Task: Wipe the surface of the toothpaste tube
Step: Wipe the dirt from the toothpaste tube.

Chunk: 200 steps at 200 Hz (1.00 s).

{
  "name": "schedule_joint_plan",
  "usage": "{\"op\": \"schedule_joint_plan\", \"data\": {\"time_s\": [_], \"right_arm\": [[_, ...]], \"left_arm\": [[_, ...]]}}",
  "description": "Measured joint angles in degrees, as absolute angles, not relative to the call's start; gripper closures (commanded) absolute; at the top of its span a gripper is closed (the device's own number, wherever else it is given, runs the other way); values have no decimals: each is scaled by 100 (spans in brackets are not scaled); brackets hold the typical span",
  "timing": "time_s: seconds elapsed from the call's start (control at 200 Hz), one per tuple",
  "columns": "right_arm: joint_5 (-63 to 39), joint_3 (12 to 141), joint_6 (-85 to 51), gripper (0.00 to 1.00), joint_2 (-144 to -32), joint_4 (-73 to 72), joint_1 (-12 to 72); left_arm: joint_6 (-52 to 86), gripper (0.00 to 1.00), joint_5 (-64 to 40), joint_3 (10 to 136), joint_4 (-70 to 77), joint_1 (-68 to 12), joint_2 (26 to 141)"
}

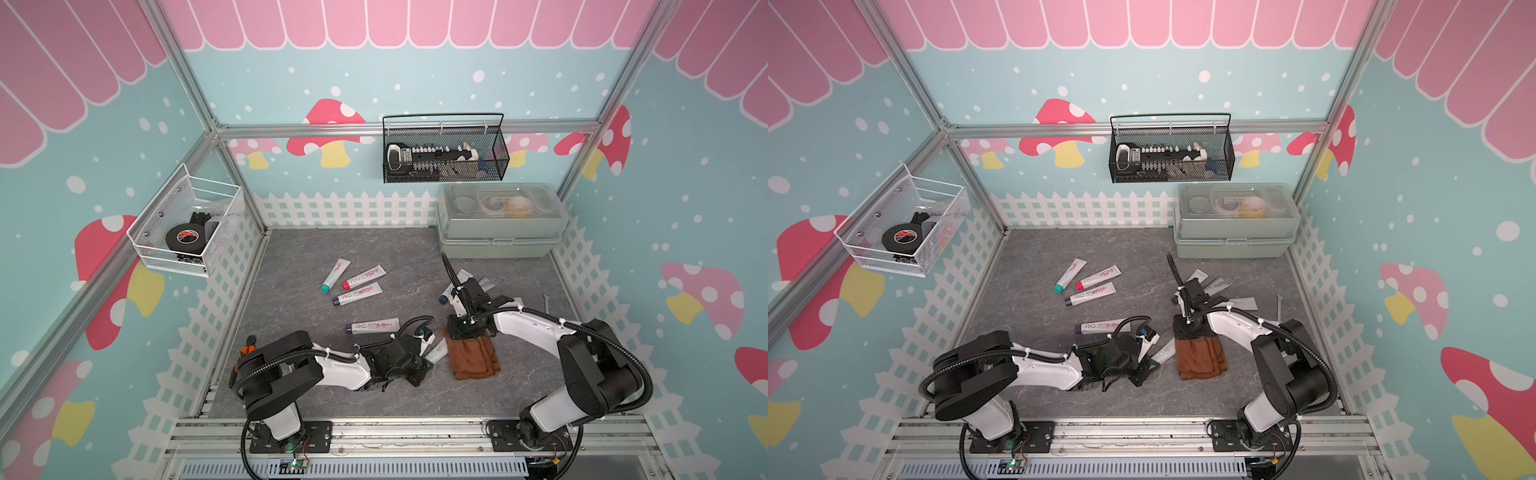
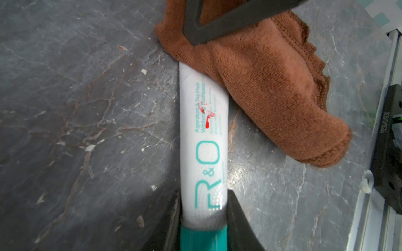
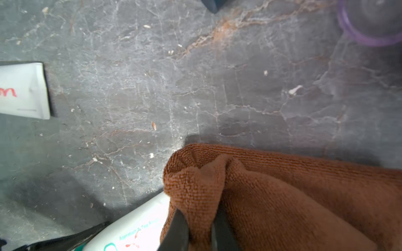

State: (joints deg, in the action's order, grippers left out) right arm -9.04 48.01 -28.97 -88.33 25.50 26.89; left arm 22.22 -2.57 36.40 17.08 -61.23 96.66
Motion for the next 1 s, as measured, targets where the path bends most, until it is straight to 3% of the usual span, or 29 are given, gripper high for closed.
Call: {"op": "schedule_joint_plan", "data": {"time_s": [0.43,0.886,1.001], "right_arm": [[-2005,4442,-2915,88,-8388,2390,3109],[-145,4746,-2921,88,-8586,2906,3262],[-84,4731,-2917,86,-8606,2871,3186]], "left_arm": [[2075,73,-228,4252,1039,-6143,9926],[2147,73,-217,3787,1643,-6110,9760],[2154,72,-220,3756,1680,-6104,9749]]}}
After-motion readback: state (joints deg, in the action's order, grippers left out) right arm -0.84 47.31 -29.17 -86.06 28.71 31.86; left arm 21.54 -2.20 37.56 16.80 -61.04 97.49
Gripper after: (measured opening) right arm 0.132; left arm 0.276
